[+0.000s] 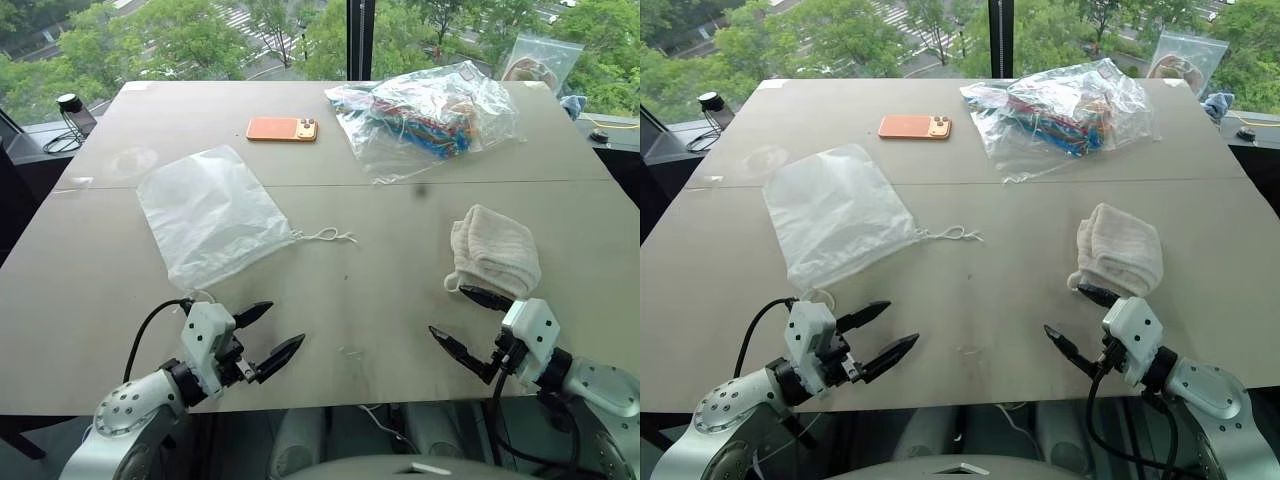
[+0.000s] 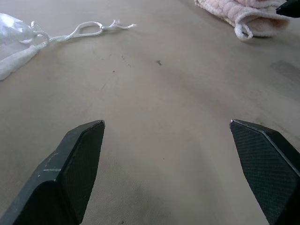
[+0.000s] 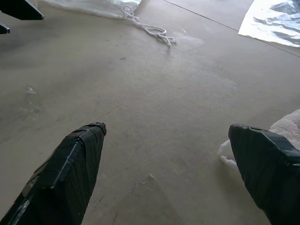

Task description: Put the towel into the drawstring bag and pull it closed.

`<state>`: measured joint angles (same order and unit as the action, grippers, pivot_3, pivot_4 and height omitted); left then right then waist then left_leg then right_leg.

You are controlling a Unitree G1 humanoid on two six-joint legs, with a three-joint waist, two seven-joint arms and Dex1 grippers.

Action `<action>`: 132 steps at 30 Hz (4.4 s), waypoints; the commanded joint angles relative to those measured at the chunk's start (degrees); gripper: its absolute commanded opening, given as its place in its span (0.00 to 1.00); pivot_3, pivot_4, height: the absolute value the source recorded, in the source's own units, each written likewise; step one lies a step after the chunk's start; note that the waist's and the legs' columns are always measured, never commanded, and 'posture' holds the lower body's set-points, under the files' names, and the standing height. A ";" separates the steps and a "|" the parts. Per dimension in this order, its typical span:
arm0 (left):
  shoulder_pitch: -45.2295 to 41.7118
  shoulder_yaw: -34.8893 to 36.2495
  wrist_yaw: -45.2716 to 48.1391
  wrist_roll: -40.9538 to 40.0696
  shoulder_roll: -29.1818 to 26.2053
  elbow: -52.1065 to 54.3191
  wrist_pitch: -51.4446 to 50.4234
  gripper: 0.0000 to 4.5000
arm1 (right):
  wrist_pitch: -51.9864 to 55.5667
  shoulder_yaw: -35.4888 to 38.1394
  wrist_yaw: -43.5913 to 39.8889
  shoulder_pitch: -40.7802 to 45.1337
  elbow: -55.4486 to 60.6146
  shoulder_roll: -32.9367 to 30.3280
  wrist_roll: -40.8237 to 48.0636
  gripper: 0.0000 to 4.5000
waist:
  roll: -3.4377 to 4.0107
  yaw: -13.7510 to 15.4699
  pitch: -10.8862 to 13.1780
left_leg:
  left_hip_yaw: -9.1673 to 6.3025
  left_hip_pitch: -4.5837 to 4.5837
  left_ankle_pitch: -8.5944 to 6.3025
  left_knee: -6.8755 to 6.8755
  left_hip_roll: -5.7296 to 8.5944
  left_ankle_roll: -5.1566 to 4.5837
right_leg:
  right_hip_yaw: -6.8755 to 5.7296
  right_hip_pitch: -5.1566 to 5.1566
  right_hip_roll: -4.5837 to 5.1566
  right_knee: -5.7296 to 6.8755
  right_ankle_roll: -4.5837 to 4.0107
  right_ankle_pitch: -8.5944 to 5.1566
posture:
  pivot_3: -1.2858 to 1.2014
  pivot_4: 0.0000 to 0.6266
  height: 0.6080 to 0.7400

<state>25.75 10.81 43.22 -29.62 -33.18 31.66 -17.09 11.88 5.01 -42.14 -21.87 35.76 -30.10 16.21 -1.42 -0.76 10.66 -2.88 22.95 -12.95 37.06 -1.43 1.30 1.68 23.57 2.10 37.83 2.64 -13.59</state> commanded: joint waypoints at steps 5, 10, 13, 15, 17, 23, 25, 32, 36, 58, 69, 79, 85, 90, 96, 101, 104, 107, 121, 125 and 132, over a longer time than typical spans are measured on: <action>-4.97 2.76 -20.20 21.97 6.24 -1.75 9.96 0.98 | -6.10 -5.44 -6.57 10.58 2.29 -1.75 2.82 1.00 | -0.09 -0.08 -0.05 | 0.03 -0.06 0.01 0.08 -0.07 -0.01 | 0.05 -0.02 -0.12 0.03 0.02 0.02 | 0.52 0.24 0.95; -4.49 0.61 -36.03 49.23 5.34 -2.35 15.31 0.98 | -7.00 -7.20 -7.94 11.26 2.42 -3.27 3.12 1.00 | -0.26 0.25 -0.18 | 0.01 -0.02 -0.02 -0.10 0.02 -0.02 | 0.06 -0.07 -0.09 -0.10 0.02 0.02 | 0.52 0.24 0.95; -5.50 -2.07 -37.14 55.49 4.69 -3.32 15.71 0.98 | -7.25 -7.49 -7.85 11.24 2.28 -3.61 2.96 1.00 | -0.31 0.35 -0.21 | 0.05 0.01 -0.05 -0.13 0.08 -0.08 | 0.10 -0.07 -0.01 -0.18 0.03 0.03 | 0.52 0.24 0.95; -7.16 -3.10 -37.82 58.59 5.12 -4.46 14.21 0.98 | -7.22 -7.51 -6.79 10.99 2.60 -3.26 2.43 1.00 | -0.31 0.30 -0.21 | 0.06 -0.02 -0.06 -0.13 0.08 -0.09 | 0.09 -0.07 0.01 -0.18 0.03 0.02 | 0.52 0.24 0.95; -9.10 -4.51 -38.53 62.43 5.60 -5.33 12.30 0.98 | -7.22 -7.47 -5.95 10.56 2.91 -3.10 1.90 1.00 | -0.31 0.24 -0.21 | 0.05 -0.05 -0.06 -0.14 0.06 -0.09 | 0.05 -0.07 0.00 -0.14 0.03 0.02 | 0.52 0.24 0.95; -17.49 -8.71 -39.48 69.01 7.64 -11.22 7.19 0.98 | -7.09 -7.58 -4.07 9.96 3.17 -3.01 0.79 1.00 | -0.32 0.23 -0.24 | 0.05 -0.08 -0.06 -0.12 0.05 -0.09 | 0.04 -0.07 -0.03 -0.06 0.06 0.03 | 0.52 0.24 0.95; -20.85 -9.74 -39.46 69.71 7.67 -14.07 6.69 0.98 | -7.44 -6.95 -4.06 10.33 2.26 -3.21 1.06 1.00 | -0.32 0.15 -0.24 | 0.02 -0.07 -0.06 -0.10 0.05 -0.09 | 0.01 -0.08 -0.04 -0.05 0.13 0.08 | 0.52 0.24 0.95; -29.88 -9.99 -30.33 63.72 5.30 -18.29 4.36 0.69 | -3.86 -5.38 2.21 12.85 1.30 -2.96 -3.36 1.00 | -0.32 0.00 -0.24 | 0.02 -0.09 -0.05 -0.08 0.05 -0.09 | 0.00 -0.08 -0.03 0.02 0.22 0.13 | 0.52 0.24 0.95; -34.64 -4.64 -18.34 46.66 9.72 -13.33 -8.13 0.29 | 6.23 -2.45 3.73 14.94 3.02 -4.81 0.80 1.00 | -0.32 0.07 -0.24 | 0.02 -0.07 -0.05 -0.08 0.05 -0.09 | 0.02 -0.08 -0.02 0.03 0.22 0.17 | 0.52 0.24 0.95; -59.08 10.02 -15.79 7.27 15.25 -7.18 -58.89 0.00 | 45.36 10.04 17.20 36.29 -26.05 -5.76 13.29 1.00 | -0.33 -0.17 -0.21 | -0.17 -0.01 -0.05 0.09 0.12 -0.09 | -0.05 -0.18 -0.08 0.08 0.04 0.31 | 0.52 0.24 0.95; -61.65 9.84 -20.75 3.44 16.72 -7.66 -59.33 0.00 | 34.83 -7.21 4.97 33.85 -35.75 -9.07 3.78 1.00 | -1.06 -1.06 -0.70 | -0.21 -0.20 -0.05 0.06 0.07 -0.09 | -0.07 -0.32 -0.16 0.03 0.22 0.20 | 0.52 0.24 0.95; -62.57 8.28 -22.47 0.54 16.95 -8.74 -59.12 0.00 | 27.74 -8.74 1.36 32.34 -30.74 -6.83 1.51 0.64 | -1.32 -1.75 -0.90 | -0.29 -0.34 -0.05 0.04 0.04 -0.09 | -0.10 -0.46 -0.19 0.00 0.23 0.19 | 0.52 0.24 0.95; -62.71 6.22 -22.02 -0.64 16.38 -9.88 -58.02 0.00 | 28.12 -5.24 3.71 31.65 -28.58 -4.41 1.89 0.01 | -1.32 -1.75 -0.90 | -0.29 -0.35 -0.05 0.04 0.04 -0.09 | -0.09 -0.45 -0.18 0.01 0.24 0.19 | 0.52 0.24 0.95; -63.47 5.62 -22.15 -1.33 16.00 -11.29 -57.22 0.00 | 27.69 -1.92 3.05 32.60 -22.28 -1.82 5.52 0.00 | -1.16 -1.77 -0.80 | -0.30 -0.37 -0.05 0.02 0.04 -0.09 | -0.09 -0.44 -0.21 0.03 0.23 0.18 | 0.52 0.24 0.95; -64.82 4.32 -22.34 -2.36 16.68 -12.27 -57.17 0.00 | 29.43 -5.02 -1.13 36.92 -8.61 1.79 15.02 0.00 | -0.45 -1.57 -0.33 | -0.30 -0.11 -0.05 0.03 0.09 -0.09 | -0.08 -0.26 -0.15 0.04 0.26 0.20 | 0.52 0.24 0.95; -65.29 1.20 -21.78 -2.63 16.82 -12.76 -56.04 0.00 | 26.83 -14.55 -1.67 44.57 -9.61 4.28 11.29 0.00 | -0.45 -1.39 -0.33 | -0.32 -0.08 -0.05 0.02 0.13 -0.08 | -0.11 -0.23 -0.11 0.02 0.27 0.20 | 0.52 0.24 0.95; -64.63 -2.50 -20.17 -3.01 15.48 -11.11 -54.80 0.00 | 22.28 -21.36 0.37 50.97 -18.60 7.21 3.30 0.00 | -0.44 -1.41 -0.32 | -0.34 -0.05 -0.05 0.01 0.13 -0.08 | -0.13 -0.21 -0.11 0.02 0.19 0.24 | 0.52 0.24 0.95; -63.34 -4.38 -18.93 -3.50 13.88 -9.35 -54.25 0.00 | 21.54 -21.81 5.62 54.45 -27.00 11.59 -0.53 0.00 | -0.44 -1.37 -0.32 | -0.34 -0.01 -0.05 0.01 0.14 -0.07 | -0.12 -0.17 -0.09 0.02 0.05 0.31 | 0.52 0.24 0.95; -56.09 -3.93 -18.30 -5.65 8.27 -6.13 -56.37 0.00 | 29.91 -2.25 22.41 54.09 -32.36 28.95 10.45 0.00 | -0.37 -1.40 -0.27 | -0.26 0.13 -0.04 -0.26 0.15 -0.07 | -0.07 0.11 -0.05 0.04 0.01 0.32 | 0.52 0.24 0.95; -58.09 -4.23 -17.58 -6.86 8.27 -6.49 -56.58 0.00 | 31.58 0.38 24.84 55.11 -33.01 31.28 13.01 0.00 | -0.36 -1.39 -0.27 | -0.24 0.13 -0.04 -0.26 0.15 -0.07 | -0.07 0.11 -0.05 0.03 0.01 0.32 | 0.52 0.24 0.95; -63.75 -6.19 -17.86 -10.17 13.00 -6.89 -57.44 0.00 | 32.65 5.27 29.92 59.29 -38.33 40.90 20.23 0.00 | -0.32 -1.55 -0.25 | -0.24 0.12 -0.04 -0.28 0.15 -0.07 | -0.06 0.11 -0.05 0.03 0.01 0.33 | 0.52 0.24 0.95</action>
<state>-37.48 5.25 25.00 -38.45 -20.35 23.52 -74.44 45.03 9.56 -12.79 35.39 -2.65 7.67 34.80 -1.74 -2.31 10.41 -3.09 23.06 -12.99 36.76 -1.28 1.23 1.62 23.67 2.04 37.85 2.65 -13.26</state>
